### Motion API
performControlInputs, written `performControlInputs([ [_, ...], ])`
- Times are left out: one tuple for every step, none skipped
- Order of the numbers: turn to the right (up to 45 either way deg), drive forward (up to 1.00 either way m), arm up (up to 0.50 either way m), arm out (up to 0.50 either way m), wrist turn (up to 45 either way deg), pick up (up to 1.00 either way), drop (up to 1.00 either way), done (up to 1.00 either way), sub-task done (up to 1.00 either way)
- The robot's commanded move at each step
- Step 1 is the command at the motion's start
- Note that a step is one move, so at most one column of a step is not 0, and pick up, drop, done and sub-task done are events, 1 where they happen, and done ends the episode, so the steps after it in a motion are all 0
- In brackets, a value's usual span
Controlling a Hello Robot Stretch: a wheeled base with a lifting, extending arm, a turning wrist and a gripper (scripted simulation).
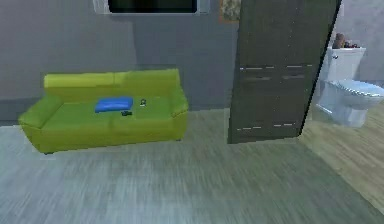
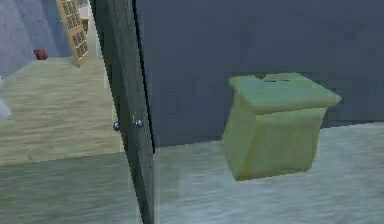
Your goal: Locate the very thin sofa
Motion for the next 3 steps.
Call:
performControlInputs([
  [0.0,0.65,0.00,0.00,0.0,0.00,0.00,0.00,0.00],
  [45.0,0.00,0.00,0.00,0.0,0.00,0.00,0.00,0.00],
  [0.0,0.55,0.00,0.00,0.0,0.00,0.00,0.00,0.00],
])
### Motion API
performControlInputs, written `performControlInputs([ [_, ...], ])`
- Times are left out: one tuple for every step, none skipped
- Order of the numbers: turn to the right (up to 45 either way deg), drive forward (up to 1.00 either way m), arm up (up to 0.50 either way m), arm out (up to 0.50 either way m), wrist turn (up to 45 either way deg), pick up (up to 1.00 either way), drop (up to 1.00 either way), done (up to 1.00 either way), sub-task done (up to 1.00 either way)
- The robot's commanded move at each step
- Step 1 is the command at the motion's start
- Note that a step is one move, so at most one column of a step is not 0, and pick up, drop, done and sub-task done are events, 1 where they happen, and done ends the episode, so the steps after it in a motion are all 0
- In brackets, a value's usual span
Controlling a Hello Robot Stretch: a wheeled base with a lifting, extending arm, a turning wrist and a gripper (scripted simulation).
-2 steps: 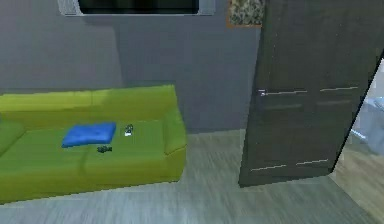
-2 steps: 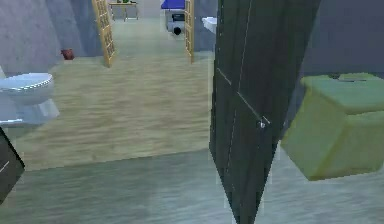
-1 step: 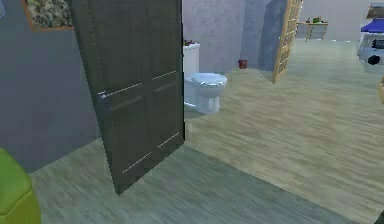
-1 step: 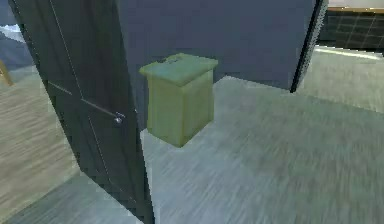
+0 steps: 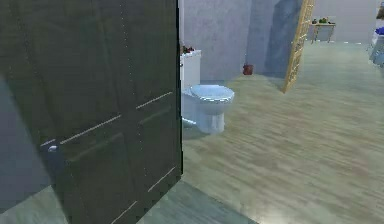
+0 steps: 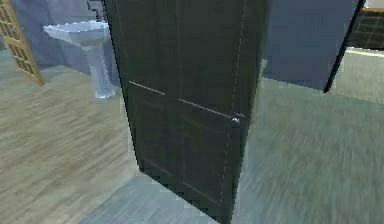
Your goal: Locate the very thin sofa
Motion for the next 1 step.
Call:
performControlInputs([
  [36.0,0.00,0.00,0.00,0.0,0.00,0.00,0.00,0.00],
])
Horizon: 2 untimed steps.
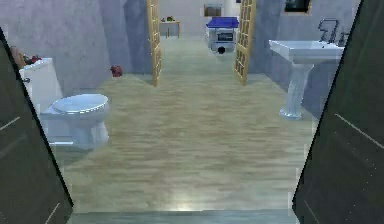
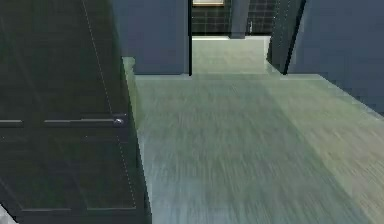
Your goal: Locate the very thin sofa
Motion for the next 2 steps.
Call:
performControlInputs([
  [0.0,1.00,0.00,0.00,0.0,0.00,0.00,0.00,0.00],
  [0.0,1.00,0.00,0.00,0.0,0.00,0.00,0.00,0.00],
])
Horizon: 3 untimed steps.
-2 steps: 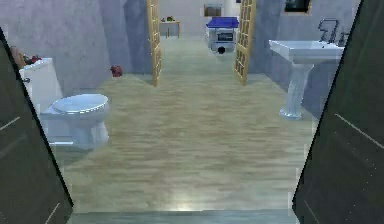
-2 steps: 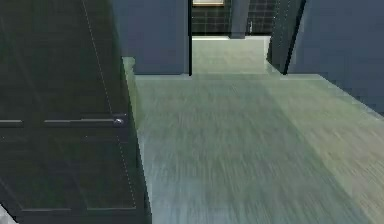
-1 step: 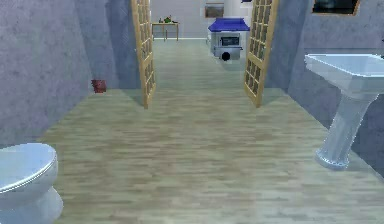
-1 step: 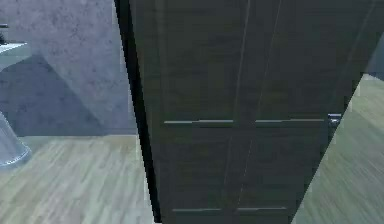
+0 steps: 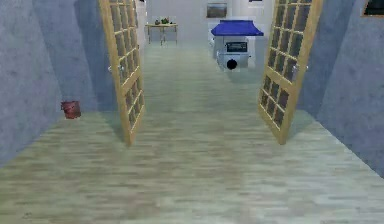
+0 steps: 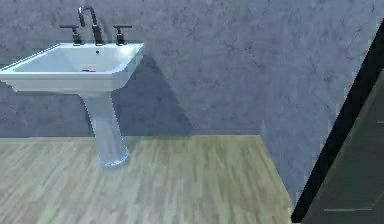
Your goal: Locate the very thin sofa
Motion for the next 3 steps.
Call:
performControlInputs([
  [0.0,1.00,0.00,0.00,0.0,0.00,0.00,0.00,0.00],
  [0.0,0.75,0.00,0.00,0.0,0.00,0.00,0.00,0.00],
  [-9.0,0.00,0.00,0.00,0.0,0.00,0.00,0.00,0.00],
])
